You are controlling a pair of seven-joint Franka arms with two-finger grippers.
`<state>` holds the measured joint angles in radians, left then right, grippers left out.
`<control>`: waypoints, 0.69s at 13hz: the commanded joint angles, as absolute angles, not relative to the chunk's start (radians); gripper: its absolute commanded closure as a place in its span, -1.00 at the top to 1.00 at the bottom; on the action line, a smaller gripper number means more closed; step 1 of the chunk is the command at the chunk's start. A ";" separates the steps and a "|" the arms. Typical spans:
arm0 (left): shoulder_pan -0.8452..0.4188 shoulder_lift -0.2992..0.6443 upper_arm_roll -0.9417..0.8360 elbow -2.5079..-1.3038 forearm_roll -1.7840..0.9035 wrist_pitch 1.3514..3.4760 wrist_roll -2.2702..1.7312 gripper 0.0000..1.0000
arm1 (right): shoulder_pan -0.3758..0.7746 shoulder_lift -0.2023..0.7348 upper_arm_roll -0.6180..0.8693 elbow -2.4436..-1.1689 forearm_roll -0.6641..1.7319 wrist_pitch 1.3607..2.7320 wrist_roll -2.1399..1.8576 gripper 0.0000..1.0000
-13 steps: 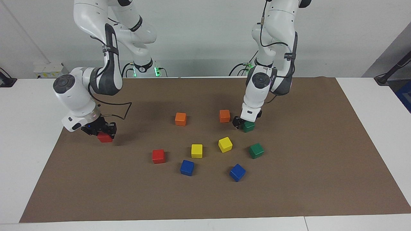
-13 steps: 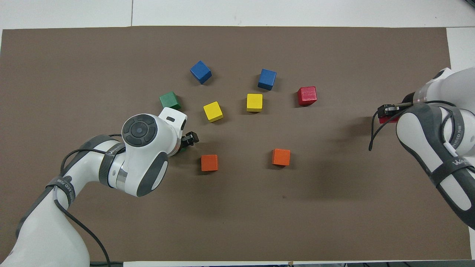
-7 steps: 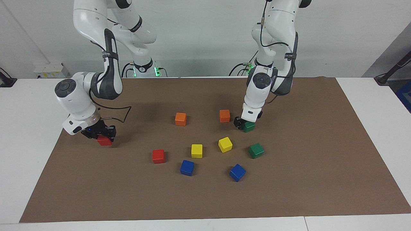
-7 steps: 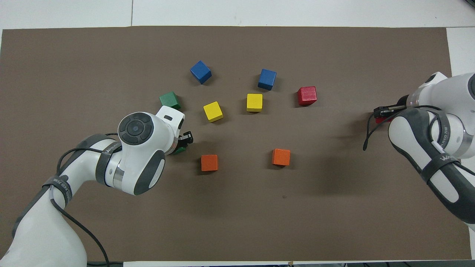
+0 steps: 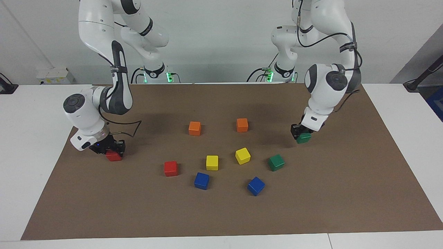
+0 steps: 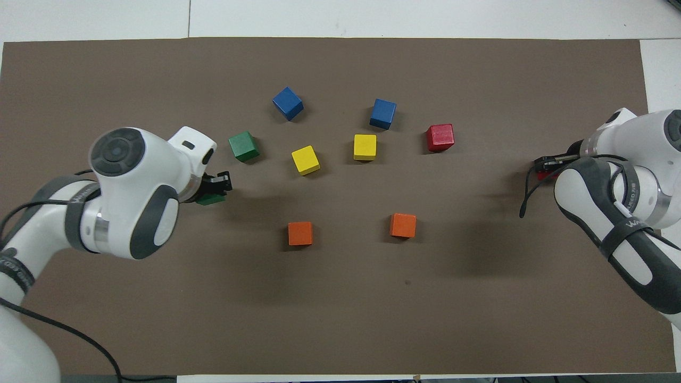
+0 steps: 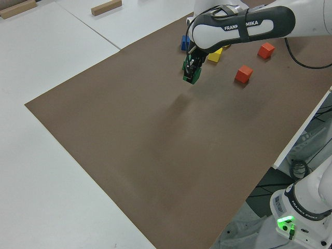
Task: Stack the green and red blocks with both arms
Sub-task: 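Move the green aside with the left gripper while the right gripper moves red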
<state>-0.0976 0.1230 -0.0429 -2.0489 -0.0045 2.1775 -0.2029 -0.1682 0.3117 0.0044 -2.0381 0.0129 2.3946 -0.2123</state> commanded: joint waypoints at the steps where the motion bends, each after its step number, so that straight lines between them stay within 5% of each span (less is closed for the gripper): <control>1: -0.005 0.141 -0.054 -2.016 -0.002 2.194 -0.028 -1.00 | -0.184 0.313 0.018 -2.057 0.008 2.415 -0.239 -0.53; 2: 0.018 0.161 -0.054 -2.000 -0.002 2.195 -0.003 -1.00 | -0.181 0.313 0.020 -2.056 0.009 2.405 -0.238 0.98; 9: 0.049 0.230 -0.054 -1.965 0.020 2.233 0.020 -1.00 | -0.092 0.253 0.028 -1.858 0.011 2.168 -0.181 1.00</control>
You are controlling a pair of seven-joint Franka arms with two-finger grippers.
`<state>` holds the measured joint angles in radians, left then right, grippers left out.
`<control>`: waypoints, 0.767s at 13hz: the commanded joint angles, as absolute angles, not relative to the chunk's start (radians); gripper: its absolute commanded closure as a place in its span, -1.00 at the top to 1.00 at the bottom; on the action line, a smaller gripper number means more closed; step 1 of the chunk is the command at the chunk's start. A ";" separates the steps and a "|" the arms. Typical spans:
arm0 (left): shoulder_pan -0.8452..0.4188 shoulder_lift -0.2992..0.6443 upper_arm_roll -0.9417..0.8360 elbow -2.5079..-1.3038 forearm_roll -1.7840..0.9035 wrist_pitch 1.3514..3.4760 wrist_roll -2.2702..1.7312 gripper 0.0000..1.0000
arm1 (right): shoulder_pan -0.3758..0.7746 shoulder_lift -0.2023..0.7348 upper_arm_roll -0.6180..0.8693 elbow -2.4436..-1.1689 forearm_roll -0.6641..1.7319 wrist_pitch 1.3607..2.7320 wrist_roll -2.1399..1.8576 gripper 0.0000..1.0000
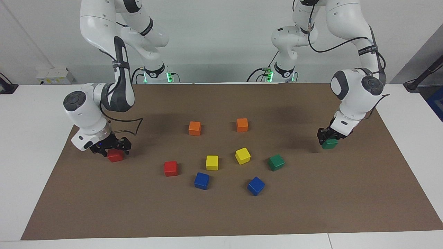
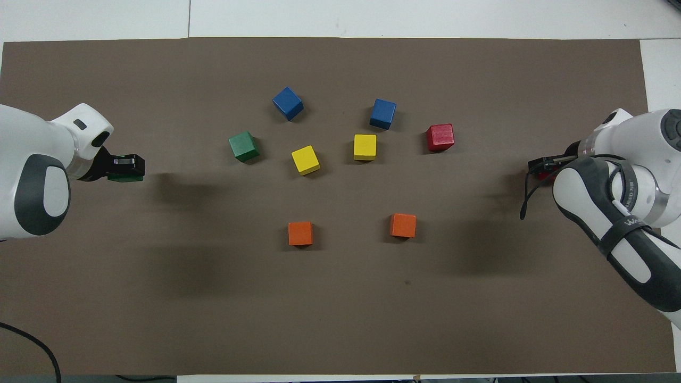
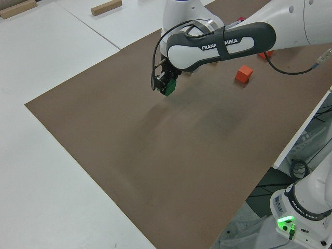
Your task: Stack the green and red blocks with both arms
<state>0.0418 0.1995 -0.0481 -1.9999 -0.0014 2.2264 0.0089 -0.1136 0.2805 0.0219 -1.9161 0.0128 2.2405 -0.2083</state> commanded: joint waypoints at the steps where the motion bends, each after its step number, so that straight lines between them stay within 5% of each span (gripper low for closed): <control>1: 0.057 0.236 -0.054 -1.964 0.040 2.238 0.021 -1.00 | -0.086 0.226 0.028 -1.849 0.009 2.163 -0.172 1.00; 6: 0.075 0.273 -0.054 -1.963 0.048 2.264 0.028 -1.00 | -0.010 0.196 0.037 -1.830 0.009 2.111 -0.039 1.00; 10: 0.077 0.278 -0.054 -1.976 0.046 2.266 0.100 -1.00 | 0.081 0.290 0.037 -1.619 -0.011 1.935 0.054 1.00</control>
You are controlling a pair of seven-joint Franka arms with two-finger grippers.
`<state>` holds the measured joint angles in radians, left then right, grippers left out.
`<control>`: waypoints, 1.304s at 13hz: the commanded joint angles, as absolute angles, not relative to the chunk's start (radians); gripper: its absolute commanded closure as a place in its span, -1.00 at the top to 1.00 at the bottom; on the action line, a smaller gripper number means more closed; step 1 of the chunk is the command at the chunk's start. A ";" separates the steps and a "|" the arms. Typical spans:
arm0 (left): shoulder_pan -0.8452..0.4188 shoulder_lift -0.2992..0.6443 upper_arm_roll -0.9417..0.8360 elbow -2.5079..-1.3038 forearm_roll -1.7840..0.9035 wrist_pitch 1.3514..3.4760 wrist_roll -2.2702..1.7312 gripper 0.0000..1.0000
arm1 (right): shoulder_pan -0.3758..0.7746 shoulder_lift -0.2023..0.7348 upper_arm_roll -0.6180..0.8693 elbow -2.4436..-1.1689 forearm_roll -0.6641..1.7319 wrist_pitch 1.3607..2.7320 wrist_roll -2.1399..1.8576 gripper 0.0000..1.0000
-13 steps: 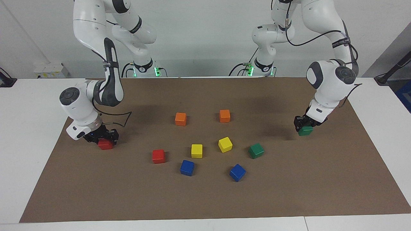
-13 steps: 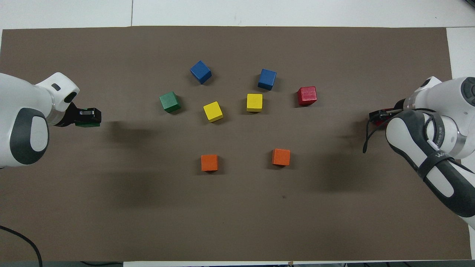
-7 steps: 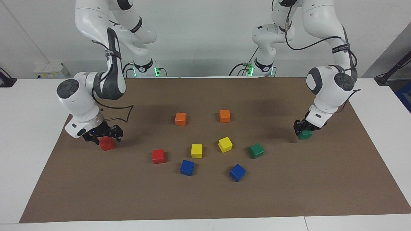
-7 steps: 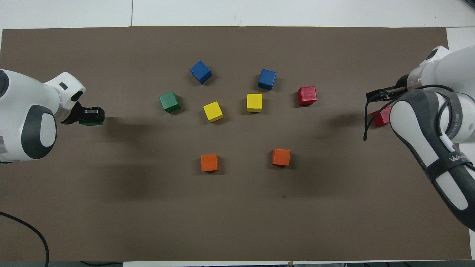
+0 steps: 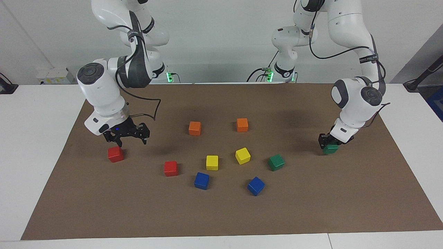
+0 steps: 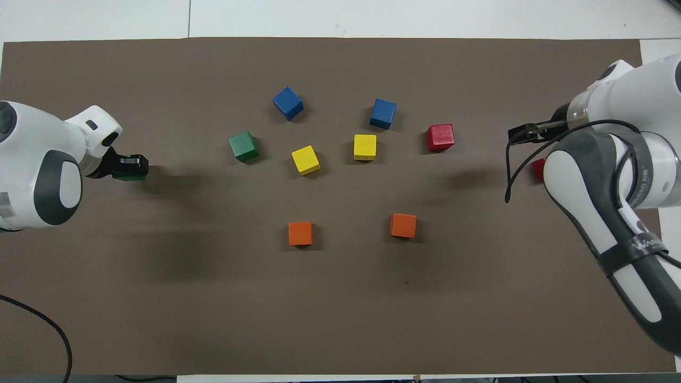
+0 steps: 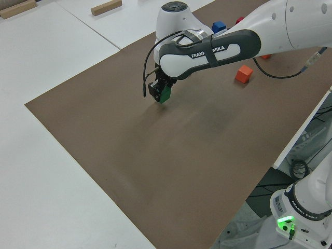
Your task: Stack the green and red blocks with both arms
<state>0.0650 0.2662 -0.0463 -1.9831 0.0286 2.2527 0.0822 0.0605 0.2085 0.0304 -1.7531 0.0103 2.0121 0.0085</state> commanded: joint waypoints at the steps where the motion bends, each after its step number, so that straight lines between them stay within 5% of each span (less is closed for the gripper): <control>1: 0.077 0.276 -0.055 -1.976 0.046 2.269 0.100 -1.00 | 0.100 0.317 0.037 -1.599 -0.014 1.939 0.076 1.00; 17: 0.092 0.279 -0.057 -2.022 -0.037 2.307 0.031 -1.00 | 0.207 0.509 0.038 -1.612 -0.051 2.212 0.233 1.00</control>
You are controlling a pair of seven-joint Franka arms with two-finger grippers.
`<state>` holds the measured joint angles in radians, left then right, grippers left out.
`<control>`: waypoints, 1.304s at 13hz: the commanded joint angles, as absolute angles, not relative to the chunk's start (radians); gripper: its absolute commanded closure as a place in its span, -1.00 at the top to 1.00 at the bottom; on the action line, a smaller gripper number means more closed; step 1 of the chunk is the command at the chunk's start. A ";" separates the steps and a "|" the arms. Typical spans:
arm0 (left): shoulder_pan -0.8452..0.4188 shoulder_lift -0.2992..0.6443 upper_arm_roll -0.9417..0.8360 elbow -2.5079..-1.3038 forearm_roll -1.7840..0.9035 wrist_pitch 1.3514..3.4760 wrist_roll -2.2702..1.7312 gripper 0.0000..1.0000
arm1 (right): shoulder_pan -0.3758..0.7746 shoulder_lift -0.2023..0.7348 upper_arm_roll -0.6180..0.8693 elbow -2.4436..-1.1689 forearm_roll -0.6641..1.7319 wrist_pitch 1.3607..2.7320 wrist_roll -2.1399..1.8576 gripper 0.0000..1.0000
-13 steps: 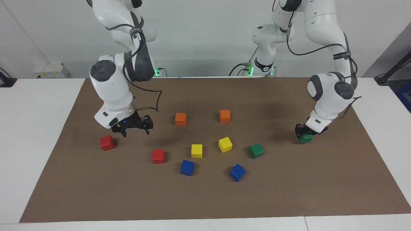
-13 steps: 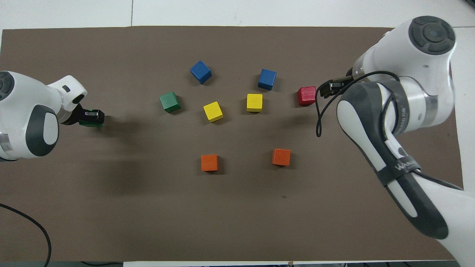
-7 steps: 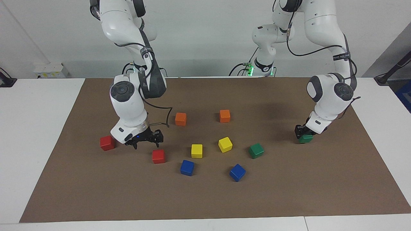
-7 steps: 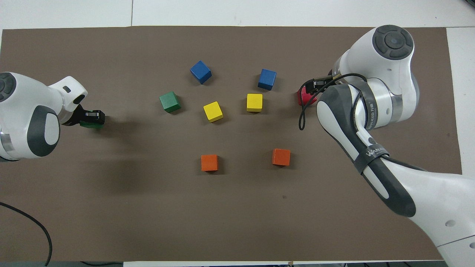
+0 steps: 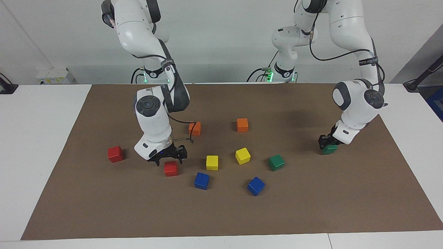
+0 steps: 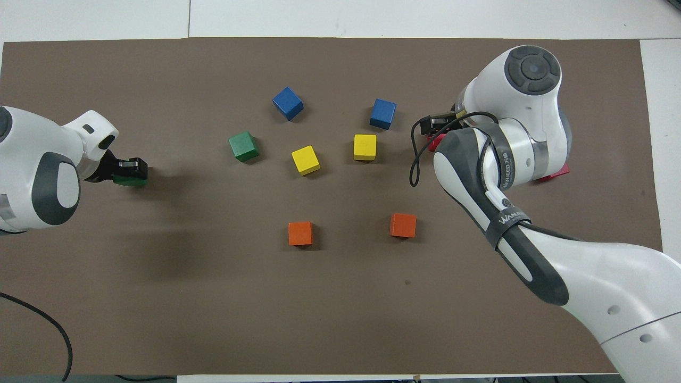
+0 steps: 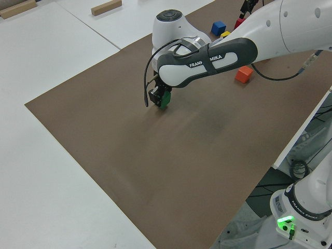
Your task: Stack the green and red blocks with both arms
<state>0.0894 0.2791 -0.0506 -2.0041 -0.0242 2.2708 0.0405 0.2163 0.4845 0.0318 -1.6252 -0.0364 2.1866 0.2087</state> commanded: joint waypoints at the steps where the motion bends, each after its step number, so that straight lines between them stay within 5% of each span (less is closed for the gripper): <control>1: 0.089 0.281 -0.057 -2.023 -0.037 2.310 0.011 -1.00 | 0.201 0.511 0.038 -1.617 -0.052 2.220 0.233 1.00; 8: 0.086 0.281 -0.057 -2.060 -0.037 2.362 -0.002 -1.00 | 0.209 0.529 0.038 -1.658 -0.051 2.281 0.235 1.00; 9: 0.086 0.281 -0.057 -2.063 -0.037 2.362 0.000 -0.61 | 0.207 0.534 0.038 -1.661 -0.052 2.286 0.236 1.00; 10: 0.084 0.281 -0.055 -2.060 -0.037 2.367 0.002 0.84 | 0.209 0.535 0.038 -1.661 -0.052 2.286 0.236 1.00; 11: 0.084 0.282 -0.055 -2.057 -0.035 2.368 0.011 1.00 | 0.210 0.537 0.038 -1.663 -0.051 2.287 0.238 1.00; 13: 0.086 0.284 -0.055 -2.051 -0.035 2.368 0.014 1.00 | 0.207 0.546 0.038 -1.664 -0.051 2.287 0.238 0.97; 14: 0.086 0.284 -0.055 -2.048 -0.034 2.365 0.014 1.00 | 0.201 0.545 0.038 -1.666 -0.051 2.284 0.236 0.56; 16: 0.084 0.281 -0.055 -2.034 -0.034 2.355 0.014 1.00 | 0.198 0.542 0.038 -1.670 -0.049 2.269 0.239 -0.99; 17: 0.084 0.281 -0.057 -2.010 -0.034 2.347 0.012 1.00 | 0.198 0.535 0.038 -1.672 -0.049 2.258 0.239 -1.00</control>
<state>0.0870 0.2804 -0.0566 -2.0381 -0.0246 2.3459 0.0078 0.2085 0.5483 0.0294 -1.6550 -0.0364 2.2624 0.2091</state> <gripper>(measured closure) 0.000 0.370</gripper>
